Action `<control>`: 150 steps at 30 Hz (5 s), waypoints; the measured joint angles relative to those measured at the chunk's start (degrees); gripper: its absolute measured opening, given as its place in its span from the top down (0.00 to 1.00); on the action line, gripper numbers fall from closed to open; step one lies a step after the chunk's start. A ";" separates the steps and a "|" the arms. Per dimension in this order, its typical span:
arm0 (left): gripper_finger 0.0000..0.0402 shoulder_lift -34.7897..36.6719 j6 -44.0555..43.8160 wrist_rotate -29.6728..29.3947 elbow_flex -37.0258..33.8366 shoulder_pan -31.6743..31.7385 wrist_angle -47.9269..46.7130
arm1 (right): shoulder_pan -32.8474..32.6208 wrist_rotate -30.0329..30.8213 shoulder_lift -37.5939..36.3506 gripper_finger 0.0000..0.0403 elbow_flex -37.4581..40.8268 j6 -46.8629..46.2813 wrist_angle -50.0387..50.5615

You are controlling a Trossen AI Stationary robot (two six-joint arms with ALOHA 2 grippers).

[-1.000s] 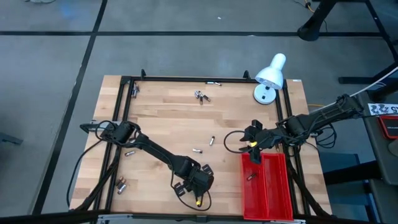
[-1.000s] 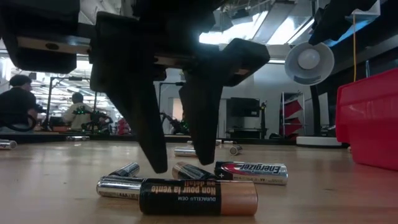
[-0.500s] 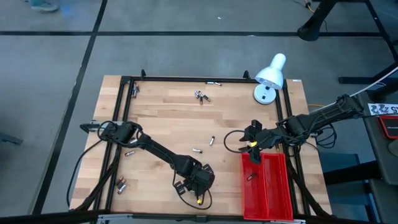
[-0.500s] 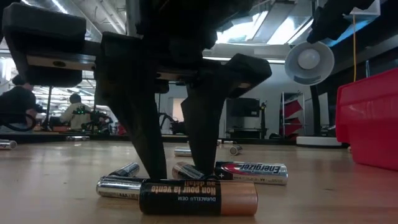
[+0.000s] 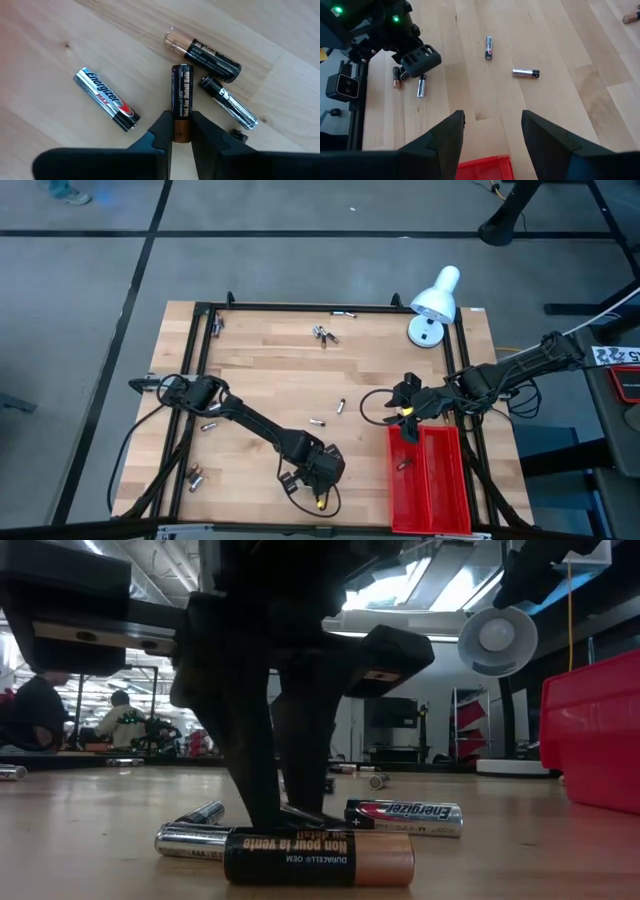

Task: Sort batteries
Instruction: Put the black battery into the left red bin, then adjust the red bins

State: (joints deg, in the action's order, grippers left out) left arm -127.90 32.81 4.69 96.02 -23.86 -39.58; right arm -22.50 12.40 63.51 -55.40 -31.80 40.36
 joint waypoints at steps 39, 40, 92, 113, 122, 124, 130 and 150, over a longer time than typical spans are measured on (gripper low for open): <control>0.89 5.81 -8.21 -10.94 6.10 10.41 33.86 | 0.00 12.69 -19.75 0.51 -0.07 -3.06 4.87; 0.89 5.16 -9.19 -9.26 6.10 10.44 34.29 | 0.00 12.74 -20.26 0.51 -0.07 -3.09 4.83; 0.66 11.63 -33.87 0.97 6.08 -4.21 -10.49 | -0.04 3.45 -15.19 0.51 -0.02 2.10 -5.96; 0.66 10.11 -38.13 -7.68 -5.77 -7.68 2.86 | -6.99 -2.87 2.12 0.51 -1.26 -10.07 -24.36; 0.66 16.89 -35.62 -9.27 -15.28 -9.66 3.70 | -12.07 4.47 6.51 0.51 -14.54 -39.65 2.57; 0.66 20.02 -37.32 -9.80 -18.98 -9.86 4.30 | -12.15 4.86 9.22 0.51 -17.58 -45.61 6.18; 0.66 33.22 -39.93 -15.65 -26.23 -9.32 4.25 | -12.47 4.11 19.15 0.51 -25.46 -57.08 30.18; 0.66 46.69 -48.63 -19.57 -28.78 -3.56 9.09 | -26.73 -1.52 20.90 0.51 -18.59 -91.99 36.16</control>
State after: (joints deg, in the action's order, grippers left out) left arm -81.21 -15.82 -14.88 67.24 -27.41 -30.50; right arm -49.23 10.87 84.40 -73.98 -123.79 76.51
